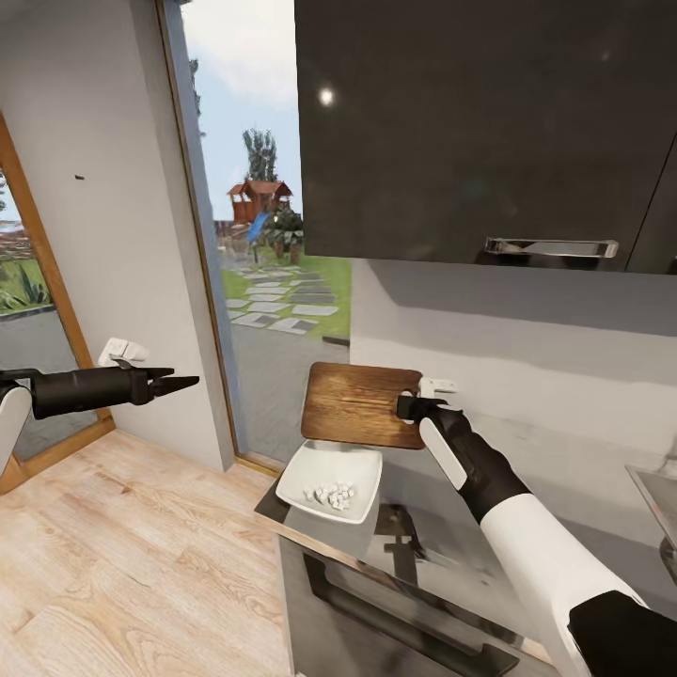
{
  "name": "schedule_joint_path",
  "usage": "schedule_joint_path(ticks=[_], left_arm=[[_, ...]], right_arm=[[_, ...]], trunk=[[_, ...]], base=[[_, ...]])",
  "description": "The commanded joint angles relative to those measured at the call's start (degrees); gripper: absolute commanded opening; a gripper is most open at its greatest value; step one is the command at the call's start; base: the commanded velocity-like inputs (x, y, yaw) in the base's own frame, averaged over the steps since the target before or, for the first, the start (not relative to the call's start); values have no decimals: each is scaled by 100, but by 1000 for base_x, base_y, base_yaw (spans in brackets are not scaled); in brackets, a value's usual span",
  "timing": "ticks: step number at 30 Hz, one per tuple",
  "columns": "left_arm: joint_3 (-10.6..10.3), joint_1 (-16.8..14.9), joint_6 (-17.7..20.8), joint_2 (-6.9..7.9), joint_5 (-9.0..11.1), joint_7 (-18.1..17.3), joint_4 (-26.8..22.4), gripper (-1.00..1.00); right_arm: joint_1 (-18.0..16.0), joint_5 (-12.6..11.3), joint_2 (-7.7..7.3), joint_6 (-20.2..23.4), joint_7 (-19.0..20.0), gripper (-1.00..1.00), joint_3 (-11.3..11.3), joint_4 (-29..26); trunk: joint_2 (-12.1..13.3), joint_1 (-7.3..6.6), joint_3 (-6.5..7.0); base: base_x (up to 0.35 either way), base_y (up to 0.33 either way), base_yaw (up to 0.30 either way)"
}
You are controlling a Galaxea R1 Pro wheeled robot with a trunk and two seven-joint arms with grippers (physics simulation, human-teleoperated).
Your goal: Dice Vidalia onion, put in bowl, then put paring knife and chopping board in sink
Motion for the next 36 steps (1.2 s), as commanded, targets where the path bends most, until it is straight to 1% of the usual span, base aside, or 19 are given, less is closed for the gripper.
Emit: schedule_joint_path(ticks=[1, 6, 7, 8, 9, 10, 11, 13, 14, 16, 17, 18, 19, 21, 22, 23, 24, 32, 36], left_arm=[[3, -6, 21, 1, -12, -28, 0, 100], [3, -6, 22, 0, -12, -28, 0, 100], [5, -4, 22, 1, -12, -28, 6, 100], [5, -5, 22, 1, -12, -28, 7, 100], [4, -6, 22, 1, -12, -28, 7, 100], [4, -6, 22, 1, -12, -28, 8, 100], [4, -6, 20, 1, -12, -28, 8, 100], [3, -5, 21, 1, -12, -28, 8, 100], [3, -4, 21, 1, -12, -28, 8, 100], [3, -3, 18, -3, -12, -28, 8, 100], [3, -3, 20, -5, -12, -28, 9, 100], [3, -4, 18, -5, -12, -28, 9, 100], [3, -5, 20, -7, -12, -28, 9, 100], [3, -6, 21, -7, -12, -28, 9, 100], [3, -5, 21, -7, -12, -28, 9, 100], [3, -4, 20, -7, -12, -28, 9, 100], [3, -5, 21, -7, -12, -28, 9, 100], [3, -6, 16, -7, -12, -28, 9, 100], [3, -5, 14, -7, -12, -28, 9, 100]], right_arm=[[-7, -60, -3, 14, -57, -100, 19, -9], [-7, -63, -3, 89, -83, -100, -15, -198], [-7, -61, -9, 600, -110, -100, -102, -442], [-7, -62, -10, 952, -116, -100, -227, -498], [-7, -64, -11, 1327, -116, -100, -435, -573], [-7, -66, -11, 1681, -116, -100, -719, -687], [-7, -67, -11, 1982, -117, -100, -1057, -825], [-7, -68, -11, 2232, -117, -100, -1412, -941], [-7, -68, -11, 2429, -117, -100, -1769, -1024], [-7, -68, -12, 2718, -136, -100, -2415, -1119], [-7, -68, -12, 2812, -169, -100, -2676, -1158], [-7, -68, -12, 2847, -192, -100, -2782, -1179], [-7, -69, -12, 2944, -419, -100, -3105, -1280], [-12, -73, -12, 2963, -626, -100, -3186, -1318], [-14, -74, -12, 2965, -679, -100, -3198, -1325], [-21, -81, -12, 2972, -848, -100, -3228, -1370], [-23, -84, -12, 2974, -912, -100, -3238, -1413], [-25, -86, -12, 2976, -980, -100, -3248, -1464], [-25, -86, -12, 2976, -986, -100, -3248, -1466]], trunk=[[-7, 1, -9], [-7, 1, -9], [-7, 1, -9], [-7, 1, -9], [-7, 1, -9], [-7, 1, -9], [-7, 1, -9], [-7, 1, -9], [-7, 1, -9], [-7, 1, -9], [-7, 1, -9], [-7, 1, -9], [-7, 1, -9], [-7, 1, -9], [-7, 1, -9], [-7, 1, -9], [-7, 1, -9], [-7, 1, -9], [-7, 1, -9]], base=[[0, 0, 0], [0, 0, 0], [0, 0, 0], [0, 0, 0], [0, 0, 0], [0, 0, 0], [0, 0, 0], [0, 0, 0], [0, 0, 0], [0, 0, 0], [0, 0, 0], [0, 0, 0], [0, 0, 0], [0, 0, -20], [0, 0, -58], [0, 0, -183], [0, 0, -230], [-1, 0, -268], [-103, -89, -279]])
